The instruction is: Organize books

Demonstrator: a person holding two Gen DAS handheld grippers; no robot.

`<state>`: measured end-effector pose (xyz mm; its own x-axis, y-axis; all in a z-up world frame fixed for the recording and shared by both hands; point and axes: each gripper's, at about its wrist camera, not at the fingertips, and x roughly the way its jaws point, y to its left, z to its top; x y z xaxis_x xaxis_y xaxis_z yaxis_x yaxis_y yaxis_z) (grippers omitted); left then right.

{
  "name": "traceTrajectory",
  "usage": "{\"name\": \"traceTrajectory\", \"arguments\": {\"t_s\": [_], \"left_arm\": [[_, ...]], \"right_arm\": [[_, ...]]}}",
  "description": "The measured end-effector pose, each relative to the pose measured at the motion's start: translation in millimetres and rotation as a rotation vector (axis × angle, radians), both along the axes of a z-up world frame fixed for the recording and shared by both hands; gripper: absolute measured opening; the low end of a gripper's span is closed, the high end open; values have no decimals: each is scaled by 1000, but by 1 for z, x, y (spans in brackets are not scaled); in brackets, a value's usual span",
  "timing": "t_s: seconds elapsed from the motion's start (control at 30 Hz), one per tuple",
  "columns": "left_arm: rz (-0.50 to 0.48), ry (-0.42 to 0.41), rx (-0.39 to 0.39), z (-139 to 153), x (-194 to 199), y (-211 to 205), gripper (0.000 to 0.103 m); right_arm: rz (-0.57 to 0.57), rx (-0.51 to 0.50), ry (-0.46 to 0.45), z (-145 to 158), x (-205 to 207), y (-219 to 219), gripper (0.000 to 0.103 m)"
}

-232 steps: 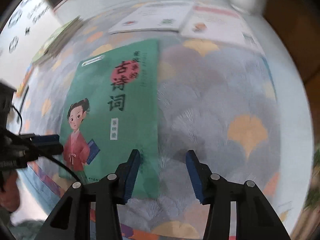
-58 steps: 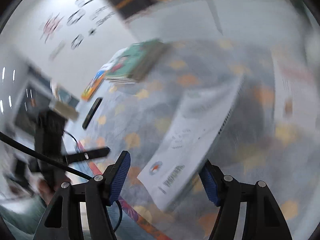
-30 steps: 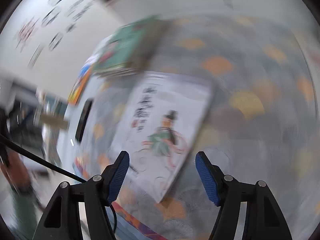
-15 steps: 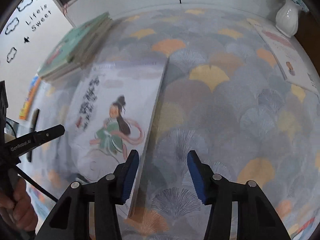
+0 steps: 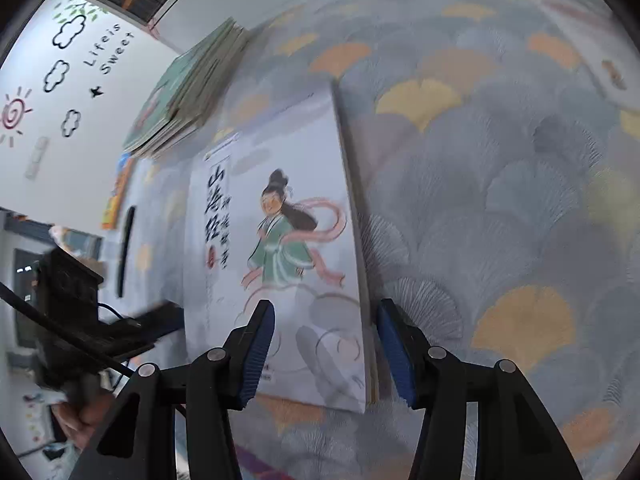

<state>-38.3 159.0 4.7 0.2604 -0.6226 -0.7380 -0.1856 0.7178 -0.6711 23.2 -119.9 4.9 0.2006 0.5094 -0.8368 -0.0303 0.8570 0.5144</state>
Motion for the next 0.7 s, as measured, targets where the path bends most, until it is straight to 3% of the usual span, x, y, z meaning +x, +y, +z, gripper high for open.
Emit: {"name": "traceTrajectory", "arguments": {"t_s": [0.1,0.2,0.27,0.33,0.43,0.47,0.6,0.63,0.7], "left_arm": [[17,-7,-6,0,-13,-15,14],[85,11,-186,-7,-16,-17,14],[120,-42,-270,6,-15,-20,14],[107,-78,-260,20,-12,-30,14],[122,-56,-137,22,0,-39,12],[140,-41,-156,19,1,-38,12],[198,-39,-396,20,3,-30,12],[194,-39,-464,20,5,-28,12],[186,-32,-526,19,10,-30,13]], "right_arm": [[-55,131,80,-9,3,-20,53],[-41,188,97,-11,1,-25,53],[-9,189,97,-10,0,-24,53],[13,206,110,-10,2,-25,53],[-14,304,170,-21,5,-33,53],[-25,335,191,-25,7,-35,53],[-78,478,302,-41,12,-52,55],[-79,525,325,-46,13,-55,62],[-66,626,361,-52,18,-56,68]]}}
